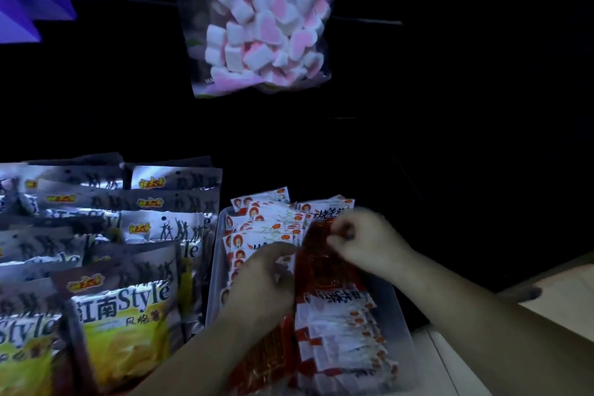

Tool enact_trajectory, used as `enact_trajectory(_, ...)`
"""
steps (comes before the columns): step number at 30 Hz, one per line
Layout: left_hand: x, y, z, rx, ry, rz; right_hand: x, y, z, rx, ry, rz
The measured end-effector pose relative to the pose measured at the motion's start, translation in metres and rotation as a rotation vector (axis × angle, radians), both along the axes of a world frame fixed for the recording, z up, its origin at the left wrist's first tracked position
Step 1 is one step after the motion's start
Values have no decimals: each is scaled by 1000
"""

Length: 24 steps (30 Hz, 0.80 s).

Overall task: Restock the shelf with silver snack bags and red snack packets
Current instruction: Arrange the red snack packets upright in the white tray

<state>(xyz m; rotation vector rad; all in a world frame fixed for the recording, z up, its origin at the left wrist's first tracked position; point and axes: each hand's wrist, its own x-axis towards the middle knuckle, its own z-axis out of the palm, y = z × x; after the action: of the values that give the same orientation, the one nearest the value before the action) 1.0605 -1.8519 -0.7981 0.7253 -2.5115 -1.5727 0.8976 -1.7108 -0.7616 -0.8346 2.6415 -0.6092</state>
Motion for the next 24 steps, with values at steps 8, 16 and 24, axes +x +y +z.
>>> enact_trajectory(8,-9,0,-13,71,-10,-14,-44,-31,-17,132,308,-20)
enact_trajectory(16,-2,-5,-7,47,-42,-97,-32,-3,15,145,384,29)
enact_trajectory(24,39,6,116,155,318,-82,33,15,159,-217,-76,83)
